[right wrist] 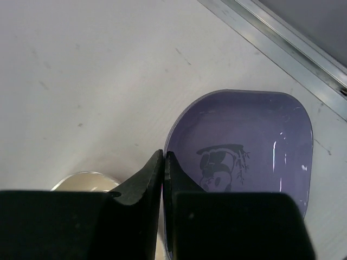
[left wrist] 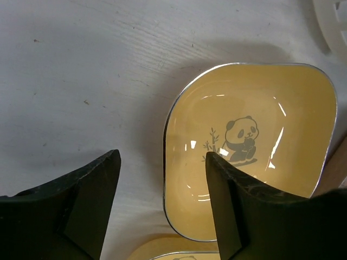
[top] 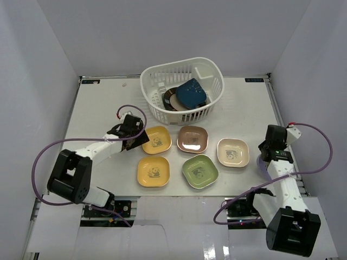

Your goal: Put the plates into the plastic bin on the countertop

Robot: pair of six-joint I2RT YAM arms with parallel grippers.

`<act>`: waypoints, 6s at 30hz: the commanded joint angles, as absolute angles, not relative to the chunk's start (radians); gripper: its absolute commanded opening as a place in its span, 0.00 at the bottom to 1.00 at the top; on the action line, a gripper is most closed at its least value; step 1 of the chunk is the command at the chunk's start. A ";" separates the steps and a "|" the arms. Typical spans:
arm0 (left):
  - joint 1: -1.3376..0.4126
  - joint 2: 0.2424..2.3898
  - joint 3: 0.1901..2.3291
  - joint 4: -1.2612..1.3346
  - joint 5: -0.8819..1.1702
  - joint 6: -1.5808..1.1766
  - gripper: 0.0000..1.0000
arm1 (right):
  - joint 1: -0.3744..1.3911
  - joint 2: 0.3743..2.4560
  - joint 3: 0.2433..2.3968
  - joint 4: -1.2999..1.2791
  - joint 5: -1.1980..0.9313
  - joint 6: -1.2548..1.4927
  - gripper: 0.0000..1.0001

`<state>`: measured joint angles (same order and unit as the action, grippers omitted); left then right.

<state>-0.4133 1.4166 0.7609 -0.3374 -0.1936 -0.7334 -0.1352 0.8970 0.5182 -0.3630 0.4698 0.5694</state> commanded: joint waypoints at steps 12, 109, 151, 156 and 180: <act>-0.406 1.359 0.781 -0.316 -0.230 -0.752 0.00 | 0.536 1.240 1.196 -0.189 0.515 0.220 0.08; -0.535 1.132 0.601 -0.698 0.086 -0.773 0.50 | 0.600 1.656 1.572 -0.198 0.209 -0.168 0.10; -0.549 1.853 1.902 -0.525 -0.107 -0.739 0.00 | 0.442 0.661 0.457 -0.351 0.055 0.400 0.66; -0.551 2.049 2.069 -0.531 -0.153 -0.753 0.00 | 0.445 0.695 0.404 -0.310 -0.053 0.416 0.82; -0.551 1.701 1.763 -0.469 -0.154 -0.603 0.77 | 0.503 0.757 0.376 -0.290 -0.170 0.445 0.08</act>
